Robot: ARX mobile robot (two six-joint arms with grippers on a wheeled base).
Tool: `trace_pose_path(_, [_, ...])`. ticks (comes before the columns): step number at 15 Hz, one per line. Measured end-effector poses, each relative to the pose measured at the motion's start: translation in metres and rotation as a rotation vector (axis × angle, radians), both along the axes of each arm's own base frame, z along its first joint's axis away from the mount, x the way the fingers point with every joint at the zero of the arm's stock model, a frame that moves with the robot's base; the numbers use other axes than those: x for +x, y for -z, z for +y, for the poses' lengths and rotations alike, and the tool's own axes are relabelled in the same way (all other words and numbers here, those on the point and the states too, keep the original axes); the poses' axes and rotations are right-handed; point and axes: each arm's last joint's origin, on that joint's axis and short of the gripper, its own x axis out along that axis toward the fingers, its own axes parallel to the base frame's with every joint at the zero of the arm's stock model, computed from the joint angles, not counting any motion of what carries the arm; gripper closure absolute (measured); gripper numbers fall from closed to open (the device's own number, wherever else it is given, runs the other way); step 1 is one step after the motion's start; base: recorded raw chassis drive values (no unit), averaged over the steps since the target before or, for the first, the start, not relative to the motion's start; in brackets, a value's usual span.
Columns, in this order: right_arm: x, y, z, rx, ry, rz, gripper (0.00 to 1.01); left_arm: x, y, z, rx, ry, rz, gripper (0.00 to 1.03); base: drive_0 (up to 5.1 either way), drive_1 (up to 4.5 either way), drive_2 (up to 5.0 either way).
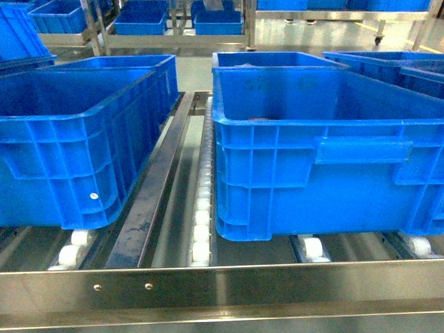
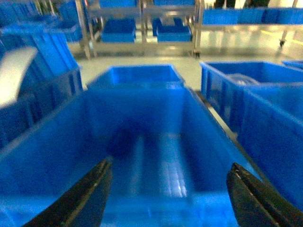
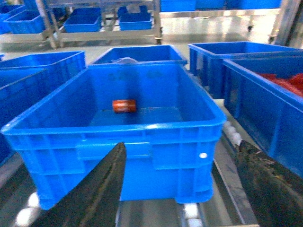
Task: Sort blue parts and orange caps into right shelf containers
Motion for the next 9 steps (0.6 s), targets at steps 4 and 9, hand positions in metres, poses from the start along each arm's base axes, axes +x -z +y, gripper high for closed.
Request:
trace_pose_path(4, [-0.021, 0.017, -0.021, -0.001, 0.023, -0.017, 0.83, -0.047, 0.021, -0.016, -0.056, -0.003, -0.014, 0.84, 0.0, 0.0, 0.0])
trace_pose_path(9, [-0.038, 0.029, -0.041, -0.004, 0.039, -0.017, 0.99, -0.086, 0.041, -0.022, -0.059, 0.016, 0.018, 1.01, 0.0, 0.0, 0.0])
